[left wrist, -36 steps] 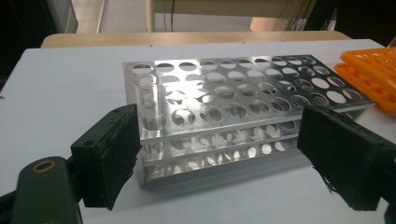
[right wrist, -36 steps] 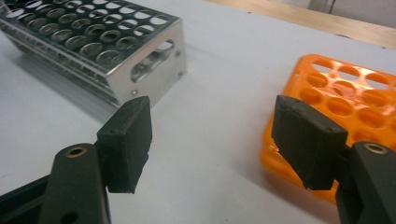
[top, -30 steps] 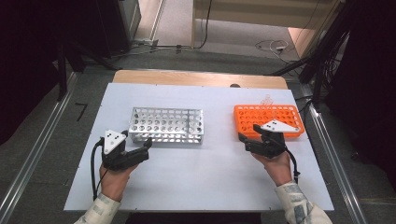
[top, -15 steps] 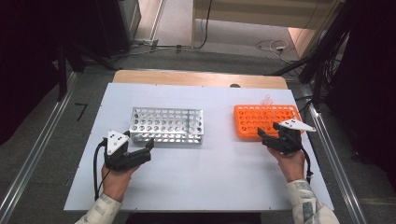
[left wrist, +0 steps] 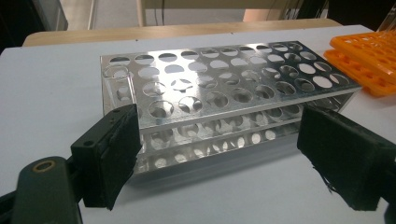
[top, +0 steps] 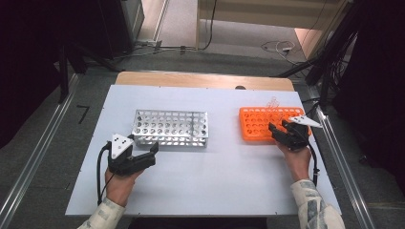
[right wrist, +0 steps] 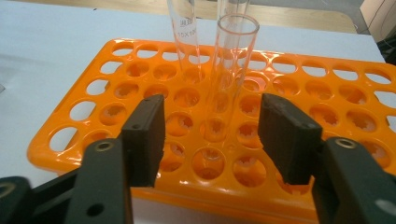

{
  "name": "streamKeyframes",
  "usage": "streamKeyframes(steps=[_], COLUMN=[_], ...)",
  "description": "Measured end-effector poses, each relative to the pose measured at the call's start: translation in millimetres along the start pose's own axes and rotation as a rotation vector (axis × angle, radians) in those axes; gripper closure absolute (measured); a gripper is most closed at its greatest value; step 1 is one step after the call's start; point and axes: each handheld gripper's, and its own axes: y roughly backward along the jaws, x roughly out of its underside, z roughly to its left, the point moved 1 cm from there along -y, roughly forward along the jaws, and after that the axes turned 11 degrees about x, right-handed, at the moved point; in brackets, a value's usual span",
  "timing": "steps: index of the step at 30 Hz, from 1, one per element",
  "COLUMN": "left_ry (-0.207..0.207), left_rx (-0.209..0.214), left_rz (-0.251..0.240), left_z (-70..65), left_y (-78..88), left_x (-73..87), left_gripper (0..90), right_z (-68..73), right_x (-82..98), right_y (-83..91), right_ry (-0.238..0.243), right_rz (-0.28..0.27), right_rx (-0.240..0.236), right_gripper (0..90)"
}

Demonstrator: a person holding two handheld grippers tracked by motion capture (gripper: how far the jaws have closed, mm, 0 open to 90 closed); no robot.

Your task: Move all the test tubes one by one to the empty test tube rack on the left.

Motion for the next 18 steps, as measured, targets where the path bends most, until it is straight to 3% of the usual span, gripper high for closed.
streamKeyframes(steps=[18], left_ry=[0.001], left_rx=[0.003], left_rz=[0.006], left_z=[0.5], left_y=[-1.0], left_x=[0.7], left_gripper=[13.2], right_z=[2.3], right_x=[-2.3], right_y=[-15.9], right_ry=[0.016], right_rz=[-0.004], right_rx=[0.02], right_gripper=[69.8])
